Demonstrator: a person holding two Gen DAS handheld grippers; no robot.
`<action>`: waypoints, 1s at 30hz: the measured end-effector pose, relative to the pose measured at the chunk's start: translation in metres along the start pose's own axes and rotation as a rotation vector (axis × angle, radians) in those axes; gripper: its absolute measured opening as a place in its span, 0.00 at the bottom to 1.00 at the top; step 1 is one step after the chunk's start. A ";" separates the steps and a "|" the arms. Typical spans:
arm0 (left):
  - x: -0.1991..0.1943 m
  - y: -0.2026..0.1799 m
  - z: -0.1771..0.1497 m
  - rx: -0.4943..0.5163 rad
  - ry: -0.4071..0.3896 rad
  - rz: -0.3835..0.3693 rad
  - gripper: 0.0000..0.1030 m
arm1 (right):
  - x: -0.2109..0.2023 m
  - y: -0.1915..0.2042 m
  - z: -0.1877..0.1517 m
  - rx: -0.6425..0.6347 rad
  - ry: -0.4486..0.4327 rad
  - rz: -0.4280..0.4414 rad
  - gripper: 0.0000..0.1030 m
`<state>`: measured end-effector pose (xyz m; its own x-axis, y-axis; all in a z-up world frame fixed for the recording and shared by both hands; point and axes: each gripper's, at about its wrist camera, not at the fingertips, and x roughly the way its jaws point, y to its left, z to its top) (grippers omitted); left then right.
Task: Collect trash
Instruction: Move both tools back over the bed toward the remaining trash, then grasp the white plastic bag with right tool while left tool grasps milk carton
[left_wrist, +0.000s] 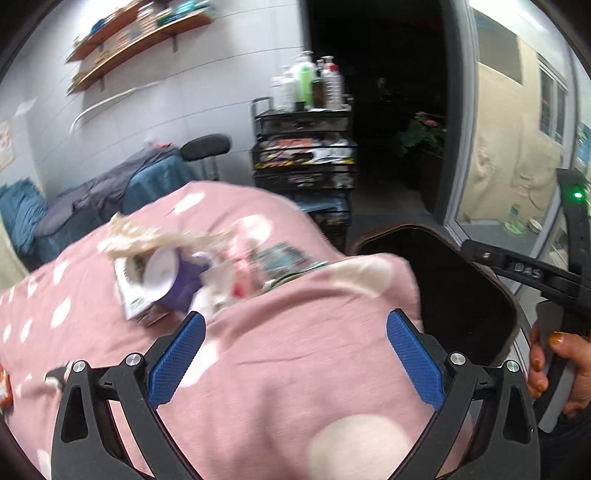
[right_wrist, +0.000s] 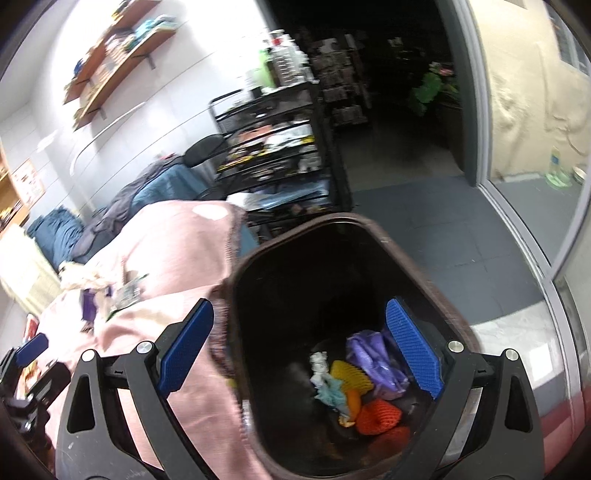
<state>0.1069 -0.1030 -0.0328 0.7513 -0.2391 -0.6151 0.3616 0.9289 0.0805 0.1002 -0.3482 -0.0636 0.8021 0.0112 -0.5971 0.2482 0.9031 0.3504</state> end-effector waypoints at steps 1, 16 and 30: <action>0.000 0.008 -0.002 -0.016 0.004 0.006 0.95 | 0.001 0.009 0.000 -0.018 0.002 0.015 0.91; 0.004 0.118 -0.025 -0.231 0.055 0.118 0.94 | 0.018 0.122 -0.001 -0.269 0.042 0.222 0.91; 0.019 0.166 -0.029 -0.329 0.121 0.141 0.94 | 0.064 0.247 -0.009 -0.653 0.049 0.211 0.82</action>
<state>0.1646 0.0551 -0.0540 0.7034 -0.0858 -0.7056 0.0479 0.9961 -0.0734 0.2079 -0.1203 -0.0221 0.7676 0.2209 -0.6016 -0.3014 0.9529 -0.0347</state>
